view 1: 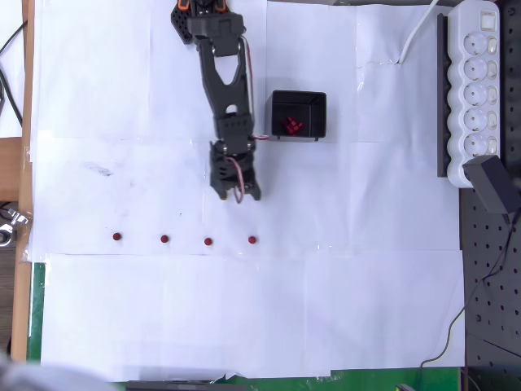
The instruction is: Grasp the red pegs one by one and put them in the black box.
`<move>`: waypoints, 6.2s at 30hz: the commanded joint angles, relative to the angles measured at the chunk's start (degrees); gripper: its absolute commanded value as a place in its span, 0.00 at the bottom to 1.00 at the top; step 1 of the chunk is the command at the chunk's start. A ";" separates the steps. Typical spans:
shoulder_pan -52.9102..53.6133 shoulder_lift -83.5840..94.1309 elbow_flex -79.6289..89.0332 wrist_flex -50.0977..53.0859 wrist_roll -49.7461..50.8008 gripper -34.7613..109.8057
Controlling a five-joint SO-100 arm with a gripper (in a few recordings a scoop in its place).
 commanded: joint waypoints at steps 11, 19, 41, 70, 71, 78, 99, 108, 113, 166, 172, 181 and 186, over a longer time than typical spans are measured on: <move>-3.25 7.56 1.76 -21.45 2.90 0.41; -3.25 14.94 8.44 -24.70 3.34 0.41; -5.36 28.56 24.08 -28.12 4.39 0.40; -6.94 26.89 20.30 -29.27 2.02 0.34; -7.03 26.81 20.30 -28.92 1.85 0.34; -7.56 26.02 19.95 -29.71 0.35 0.25; -15.03 -6.06 53.61 55.11 -19.42 0.24; -26.19 -19.78 56.87 82.35 -20.39 0.24; -28.74 -26.37 35.16 74.88 -21.53 0.24; 4.13 -7.29 -7.56 -9.93 -4.04 0.39; 4.92 -0.35 -3.60 -14.85 -1.58 0.39; 7.73 8.44 -2.20 -29.79 7.47 0.38; 8.70 11.07 0.00 -31.38 10.55 0.39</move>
